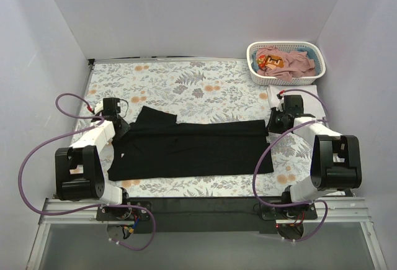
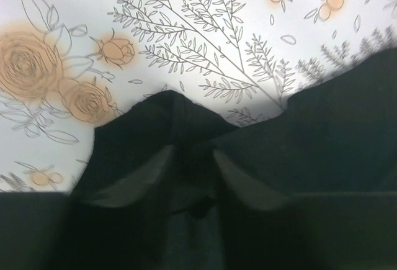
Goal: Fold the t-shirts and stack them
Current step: Fold the tshirt
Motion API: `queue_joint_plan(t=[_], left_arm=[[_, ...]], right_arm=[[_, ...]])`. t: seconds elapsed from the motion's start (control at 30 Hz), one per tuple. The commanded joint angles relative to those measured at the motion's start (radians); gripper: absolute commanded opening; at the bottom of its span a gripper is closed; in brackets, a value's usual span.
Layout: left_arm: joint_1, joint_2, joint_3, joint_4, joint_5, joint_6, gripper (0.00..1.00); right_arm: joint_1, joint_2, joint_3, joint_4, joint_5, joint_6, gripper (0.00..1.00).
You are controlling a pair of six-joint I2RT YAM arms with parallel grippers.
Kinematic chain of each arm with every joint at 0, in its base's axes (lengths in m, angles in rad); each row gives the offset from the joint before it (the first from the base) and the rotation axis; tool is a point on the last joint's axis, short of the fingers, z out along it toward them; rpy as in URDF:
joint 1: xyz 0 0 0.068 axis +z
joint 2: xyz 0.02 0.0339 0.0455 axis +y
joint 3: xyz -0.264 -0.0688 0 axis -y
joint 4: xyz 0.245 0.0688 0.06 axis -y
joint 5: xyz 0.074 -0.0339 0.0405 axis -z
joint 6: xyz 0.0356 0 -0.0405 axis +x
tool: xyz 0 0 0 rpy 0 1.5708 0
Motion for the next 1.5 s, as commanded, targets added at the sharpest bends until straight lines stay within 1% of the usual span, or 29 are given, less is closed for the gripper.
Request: queue_joint_plan(t=[0.0, 0.03, 0.07, 0.13, 0.2, 0.3, 0.37, 0.4, 0.47, 0.5, 0.57, 0.6, 0.67, 0.8, 0.83, 0.87, 1.07, 1.13, 1.17, 1.2, 1.23, 1.3, 1.33, 1.4, 1.47], left_arm=[[0.012, -0.056, -0.004, 0.019, -0.030, -0.024, 0.41], [0.011, -0.068, -0.001, 0.018, -0.027, -0.021, 0.49], [0.012, -0.094, 0.002, 0.018, -0.027, -0.015, 0.59], [0.011, -0.120, 0.020, 0.016, -0.021, 0.004, 0.65], [0.008, -0.148, 0.043, 0.016, -0.009, 0.022, 0.67], [-0.014, -0.139, 0.108, 0.015, 0.025, 0.064, 0.70], [-0.038, -0.113, 0.168, 0.016, 0.055, 0.100, 0.70], [-0.088, -0.064, 0.189, 0.015, 0.060, 0.116, 0.70], [-0.132, -0.002, 0.252, 0.013, 0.036, 0.166, 0.70], [-0.171, 0.059, 0.275, 0.010, 0.023, 0.180, 0.70], [-0.196, 0.126, 0.335, 0.003, 0.003, 0.203, 0.66], [-0.210, 0.189, 0.352, -0.001, 0.003, 0.206, 0.65], [-0.218, 0.241, 0.402, -0.002, -0.001, 0.206, 0.61], [-0.233, 0.392, 0.482, -0.013, -0.032, 0.220, 0.61], [-0.233, 0.392, 0.493, -0.013, -0.036, 0.223, 0.61], [-0.235, 0.433, 0.505, -0.019, -0.043, 0.226, 0.60], [-0.238, 0.544, 0.541, -0.031, -0.053, 0.223, 0.47], [-0.239, 0.552, 0.527, -0.039, -0.047, 0.214, 0.40], [-0.242, 0.553, 0.519, -0.040, -0.047, 0.210, 0.39], [-0.244, 0.552, 0.508, -0.040, -0.044, 0.205, 0.33], [-0.242, 0.550, 0.490, -0.040, -0.043, 0.202, 0.24], [-0.244, 0.536, 0.475, -0.042, -0.043, 0.194, 0.15], [-0.242, 0.529, 0.470, -0.042, -0.043, 0.196, 0.05], [-0.244, 0.507, 0.462, -0.040, -0.033, 0.202, 0.00], [-0.247, 0.461, 0.465, -0.047, -0.033, 0.206, 0.00]], right_arm=[[-0.010, 0.001, 0.011, 0.025, -0.019, -0.011, 0.20], [-0.010, -0.004, 0.021, 0.018, -0.017, -0.009, 0.25], [-0.008, -0.010, 0.028, 0.003, -0.014, -0.006, 0.34], [-0.007, -0.034, 0.041, -0.014, -0.005, -0.004, 0.43], [0.001, -0.051, 0.064, -0.040, 0.003, 0.005, 0.52], [0.029, -0.099, 0.087, -0.077, 0.044, 0.025, 0.55], [0.044, -0.119, 0.086, -0.090, 0.050, 0.040, 0.56], [0.059, -0.140, 0.084, -0.091, 0.052, 0.046, 0.56], [0.093, -0.159, 0.078, -0.092, 0.055, 0.048, 0.56], [0.105, -0.175, 0.077, -0.095, 0.055, 0.045, 0.57], [0.142, -0.194, 0.074, -0.103, 0.052, 0.031, 0.57], [0.156, -0.212, 0.068, -0.103, 0.047, 0.028, 0.57], [0.194, -0.231, 0.055, -0.110, 0.047, 0.020, 0.59], [0.256, -0.280, 0.003, -0.115, 0.043, 0.022, 0.59], [0.256, -0.286, -0.006, -0.117, 0.040, 0.022, 0.59], [0.268, -0.291, -0.014, -0.120, 0.035, 0.022, 0.60], [0.293, -0.324, -0.073, -0.121, -0.006, 0.023, 0.60], [0.293, -0.324, -0.081, -0.118, -0.023, 0.025, 0.60], [0.294, -0.327, -0.090, -0.118, -0.025, 0.028, 0.60], [0.294, -0.327, -0.093, -0.114, -0.029, 0.026, 0.60], [0.296, -0.329, -0.095, -0.109, -0.031, 0.028, 0.60], [0.296, -0.327, -0.097, -0.106, -0.038, 0.031, 0.60], [0.297, -0.326, -0.095, -0.103, -0.043, 0.029, 0.60], [0.299, -0.330, -0.092, -0.103, -0.048, 0.028, 0.60], [0.303, -0.338, -0.092, -0.103, -0.048, 0.028, 0.60]])
